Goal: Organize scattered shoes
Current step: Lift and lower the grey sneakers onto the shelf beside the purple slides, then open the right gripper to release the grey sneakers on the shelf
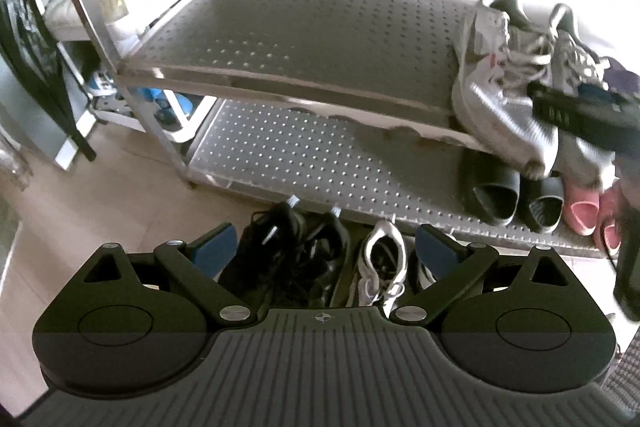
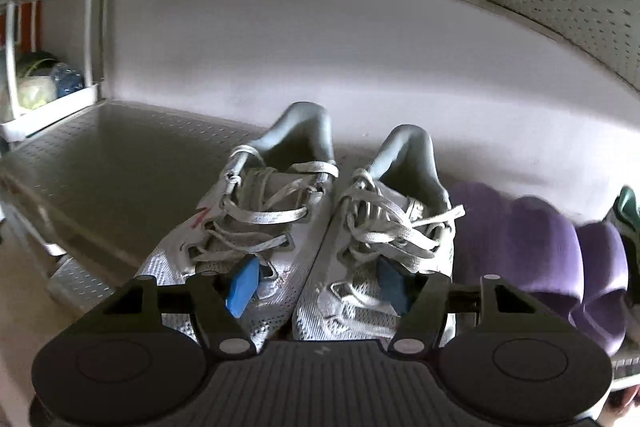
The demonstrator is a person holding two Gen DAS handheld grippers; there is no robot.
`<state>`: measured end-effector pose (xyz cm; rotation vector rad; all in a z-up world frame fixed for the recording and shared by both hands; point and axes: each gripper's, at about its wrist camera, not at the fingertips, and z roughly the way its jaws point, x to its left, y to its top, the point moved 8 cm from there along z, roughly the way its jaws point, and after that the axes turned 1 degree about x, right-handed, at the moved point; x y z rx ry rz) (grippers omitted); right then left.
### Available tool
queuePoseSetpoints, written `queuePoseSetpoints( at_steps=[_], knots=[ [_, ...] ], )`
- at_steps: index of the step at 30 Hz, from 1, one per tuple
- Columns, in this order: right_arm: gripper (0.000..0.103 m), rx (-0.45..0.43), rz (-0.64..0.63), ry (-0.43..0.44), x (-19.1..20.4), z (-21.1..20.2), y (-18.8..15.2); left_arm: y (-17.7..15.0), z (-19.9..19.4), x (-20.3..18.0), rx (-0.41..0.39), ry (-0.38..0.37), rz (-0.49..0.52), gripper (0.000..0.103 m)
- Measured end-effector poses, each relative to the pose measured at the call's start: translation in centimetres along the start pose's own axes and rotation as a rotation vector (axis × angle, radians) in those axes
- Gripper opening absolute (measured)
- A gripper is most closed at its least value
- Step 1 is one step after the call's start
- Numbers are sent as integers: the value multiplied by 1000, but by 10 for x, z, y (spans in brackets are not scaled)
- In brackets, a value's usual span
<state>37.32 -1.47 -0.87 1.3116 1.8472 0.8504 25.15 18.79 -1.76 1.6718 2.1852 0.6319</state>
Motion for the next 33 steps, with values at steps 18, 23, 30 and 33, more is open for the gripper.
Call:
queuePoseSetpoints(
  at_steps=[18,23,30,33],
  knots=[
    [59,76,163,-4,-29,55,29,-1,9,4,28,29,-2,99],
    [72,41,158,77,-29,7,29,-3,5,19,31,43,-38,99],
    [73,265,167,328,22,-57,-72,-9,1,32,51,70,-77,99],
    [59,439,217,326,41,-23,-117,-12,0,33,62,64,-84,99]
  ],
)
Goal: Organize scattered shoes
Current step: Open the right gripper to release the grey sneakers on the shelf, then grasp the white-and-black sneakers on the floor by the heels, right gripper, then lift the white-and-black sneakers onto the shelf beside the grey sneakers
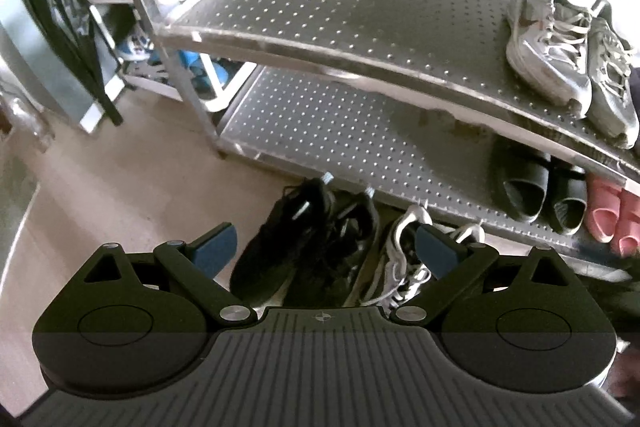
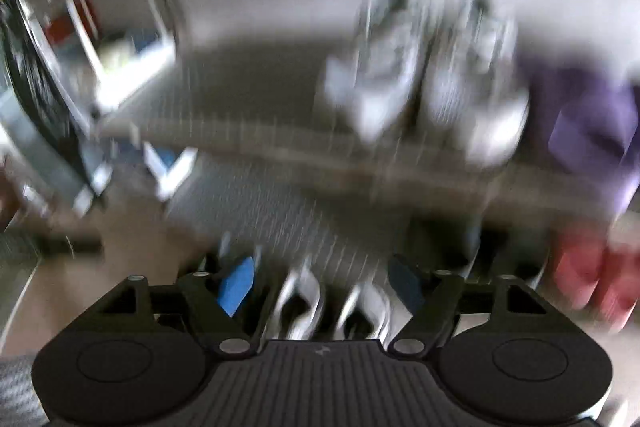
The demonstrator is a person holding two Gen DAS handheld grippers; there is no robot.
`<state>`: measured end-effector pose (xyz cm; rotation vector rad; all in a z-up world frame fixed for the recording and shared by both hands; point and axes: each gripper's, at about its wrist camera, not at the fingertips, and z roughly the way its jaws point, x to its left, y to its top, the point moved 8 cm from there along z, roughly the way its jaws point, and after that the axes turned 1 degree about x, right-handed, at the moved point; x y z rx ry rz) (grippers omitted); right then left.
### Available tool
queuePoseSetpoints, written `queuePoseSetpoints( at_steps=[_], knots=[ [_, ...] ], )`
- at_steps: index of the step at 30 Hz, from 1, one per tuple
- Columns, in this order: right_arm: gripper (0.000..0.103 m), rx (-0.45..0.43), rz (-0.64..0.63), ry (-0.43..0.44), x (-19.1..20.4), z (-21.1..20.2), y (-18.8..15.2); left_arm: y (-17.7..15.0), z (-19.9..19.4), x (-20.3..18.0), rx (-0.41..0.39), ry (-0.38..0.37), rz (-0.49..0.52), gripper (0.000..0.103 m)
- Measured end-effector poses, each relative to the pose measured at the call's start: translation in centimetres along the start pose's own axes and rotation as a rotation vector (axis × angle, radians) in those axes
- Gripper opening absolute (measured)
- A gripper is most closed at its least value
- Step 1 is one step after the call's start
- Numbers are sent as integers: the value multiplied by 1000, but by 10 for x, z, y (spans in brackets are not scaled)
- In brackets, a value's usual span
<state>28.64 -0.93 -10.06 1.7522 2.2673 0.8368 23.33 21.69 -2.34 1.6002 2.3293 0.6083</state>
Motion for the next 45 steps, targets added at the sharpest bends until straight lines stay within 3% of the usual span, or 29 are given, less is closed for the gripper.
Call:
queuePoseSetpoints(
  at_steps=[4,11,13,14,17,19,22,24,25,26,30,36,41,45],
  knots=[
    [60,141,140,-29,-10,87,-5,2,-1,3,2,11,2,99],
    [64,310,146,-93,7,190,-9,11,8,6,26,24,0,99],
    [63,347,110,-155,7,204,-12,14,12,4,39,21,0,99],
    [58,356,112,-165,6,207,-15,15,13,4,41,21,1,99],
    [46,381,178,-174,-5,223,-24,19,13,-2,42,17,-4,99],
    [43,386,213,-175,-11,233,-27,19,12,-7,38,0,0,99],
    [55,373,219,-202,-20,242,-34,19,11,-14,35,-15,16,99],
    [43,341,212,-202,-19,240,-35,18,13,-13,38,-3,27,99],
    [26,301,187,-189,-13,231,-35,17,15,-11,41,7,27,99],
    [22,280,174,-188,-10,223,-36,16,17,-6,45,20,17,99],
    [20,210,173,-120,-2,182,-43,16,15,13,33,56,-41,99],
    [20,50,94,-18,23,71,-52,15,3,38,-16,119,-81,99],
    [19,-104,56,62,54,-18,-18,13,-10,59,-63,146,-134,99],
    [19,-230,-8,122,85,-64,15,14,-22,84,-103,156,-227,99]
  ],
)
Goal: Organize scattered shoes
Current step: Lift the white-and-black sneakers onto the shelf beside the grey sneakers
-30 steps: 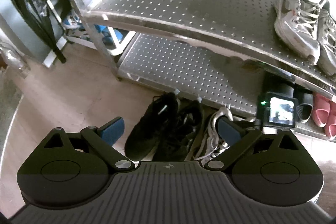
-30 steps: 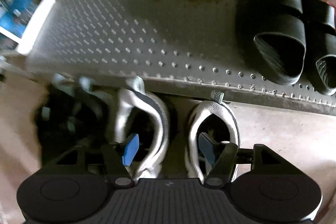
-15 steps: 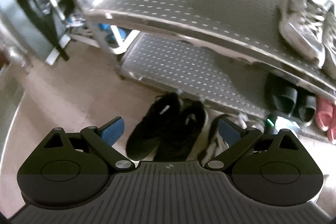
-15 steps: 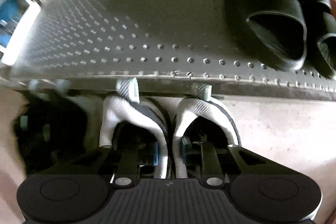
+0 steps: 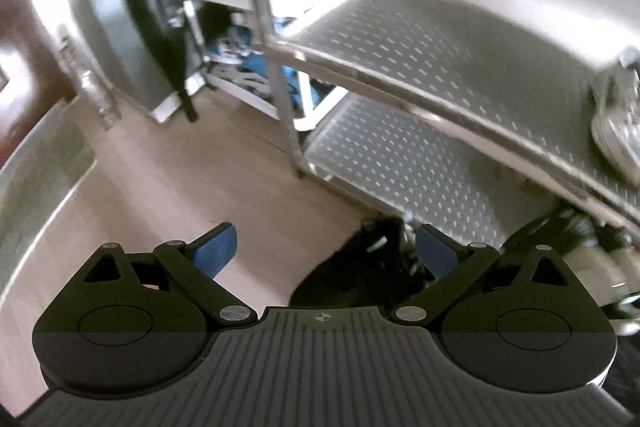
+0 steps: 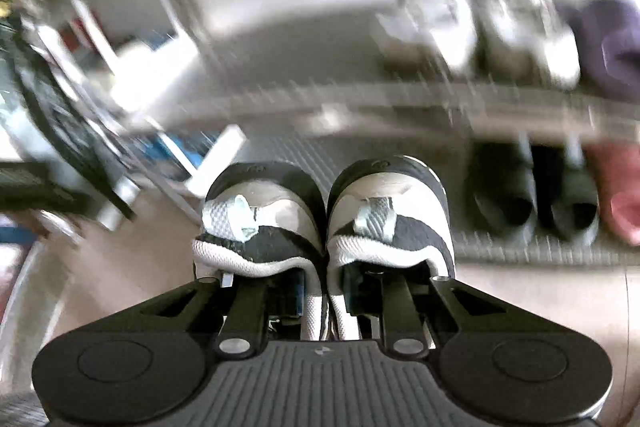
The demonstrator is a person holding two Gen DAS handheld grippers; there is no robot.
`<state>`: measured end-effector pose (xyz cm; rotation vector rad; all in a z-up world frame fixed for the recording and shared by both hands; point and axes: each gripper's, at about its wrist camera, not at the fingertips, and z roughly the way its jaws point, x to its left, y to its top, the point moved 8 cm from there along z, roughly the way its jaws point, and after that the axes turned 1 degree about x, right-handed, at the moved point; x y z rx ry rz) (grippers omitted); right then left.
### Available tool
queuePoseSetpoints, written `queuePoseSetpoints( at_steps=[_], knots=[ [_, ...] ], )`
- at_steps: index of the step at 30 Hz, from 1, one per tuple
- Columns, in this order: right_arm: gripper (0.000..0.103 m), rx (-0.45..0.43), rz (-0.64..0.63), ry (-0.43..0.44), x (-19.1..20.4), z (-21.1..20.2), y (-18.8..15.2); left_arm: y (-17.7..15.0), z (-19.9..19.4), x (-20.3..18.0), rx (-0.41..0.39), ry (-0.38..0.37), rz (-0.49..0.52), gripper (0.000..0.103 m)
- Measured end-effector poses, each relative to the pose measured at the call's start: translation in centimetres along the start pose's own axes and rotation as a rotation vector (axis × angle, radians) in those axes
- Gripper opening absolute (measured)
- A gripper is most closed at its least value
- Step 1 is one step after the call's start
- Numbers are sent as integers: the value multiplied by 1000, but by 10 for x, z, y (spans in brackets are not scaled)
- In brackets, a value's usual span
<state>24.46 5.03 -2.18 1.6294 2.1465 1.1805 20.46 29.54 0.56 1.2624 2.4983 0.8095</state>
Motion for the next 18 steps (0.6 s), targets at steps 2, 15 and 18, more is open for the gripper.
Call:
queuePoseSetpoints(
  at_steps=[2,15,18],
  knots=[
    [19,-65,-39,27,23,-9,30,5,-3,11,-17,7,-41,99],
    [19,-279,-154,-140,79,66,174,23,-14,26,-76,5,-64,99],
    [19,-325,-224,-198,76,92,186,25,-13,22,-79,-1,-57,99]
  ],
)
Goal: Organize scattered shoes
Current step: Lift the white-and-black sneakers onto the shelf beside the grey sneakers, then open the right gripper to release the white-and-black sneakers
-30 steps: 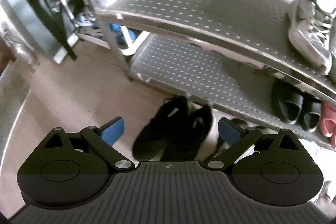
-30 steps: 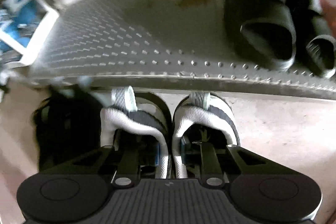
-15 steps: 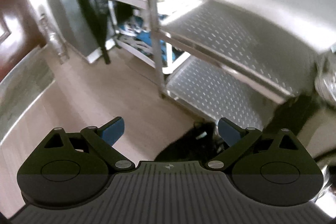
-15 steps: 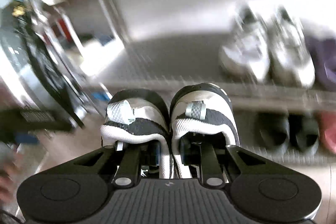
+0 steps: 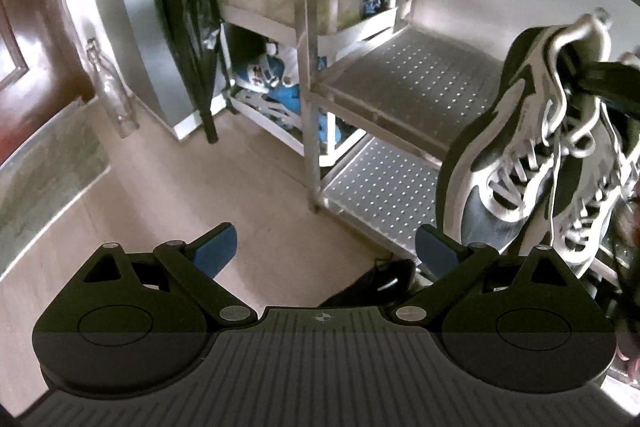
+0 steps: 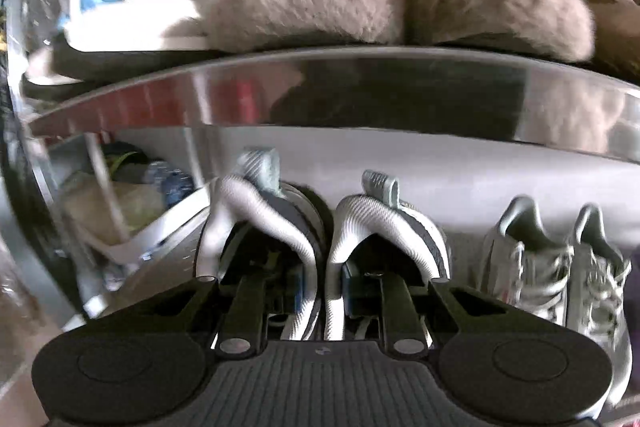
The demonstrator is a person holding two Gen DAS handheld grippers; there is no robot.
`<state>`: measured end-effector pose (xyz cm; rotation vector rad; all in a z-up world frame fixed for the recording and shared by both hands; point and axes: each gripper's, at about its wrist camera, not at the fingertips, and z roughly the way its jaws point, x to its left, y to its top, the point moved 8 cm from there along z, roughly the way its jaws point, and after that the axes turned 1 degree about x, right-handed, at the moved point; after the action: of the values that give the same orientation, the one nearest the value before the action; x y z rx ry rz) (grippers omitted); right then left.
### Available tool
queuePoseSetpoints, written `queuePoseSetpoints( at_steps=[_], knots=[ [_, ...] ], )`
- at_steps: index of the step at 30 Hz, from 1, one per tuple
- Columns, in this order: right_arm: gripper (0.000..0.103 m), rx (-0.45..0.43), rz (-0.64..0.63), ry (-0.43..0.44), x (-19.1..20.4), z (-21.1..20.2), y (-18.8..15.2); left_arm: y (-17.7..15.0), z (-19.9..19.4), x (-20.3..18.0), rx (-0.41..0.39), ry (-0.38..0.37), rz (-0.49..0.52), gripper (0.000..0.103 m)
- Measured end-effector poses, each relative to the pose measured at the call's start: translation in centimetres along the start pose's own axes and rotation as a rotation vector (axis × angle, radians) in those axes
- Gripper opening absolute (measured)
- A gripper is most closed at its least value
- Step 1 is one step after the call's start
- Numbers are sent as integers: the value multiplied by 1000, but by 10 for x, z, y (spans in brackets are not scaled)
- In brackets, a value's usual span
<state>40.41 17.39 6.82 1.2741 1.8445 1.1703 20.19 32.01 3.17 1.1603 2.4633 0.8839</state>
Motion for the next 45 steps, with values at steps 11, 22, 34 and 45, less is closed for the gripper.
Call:
queuePoseSetpoints(
  at_steps=[11,22,34,45],
  knots=[
    [24,49,-15,-153,-23,74,-11,-2,4,-7,9,2,15,99],
    [71,0,-20,-70,-14,30,-15,-5,5,-12,9,8,36,99],
    [24,102,-71,252,-16,-116,-97,-12,5,-16,26,-1,44,99],
    [15,248,-92,256,0,-79,-144,-12,10,-21,35,3,61,99]
  ],
)
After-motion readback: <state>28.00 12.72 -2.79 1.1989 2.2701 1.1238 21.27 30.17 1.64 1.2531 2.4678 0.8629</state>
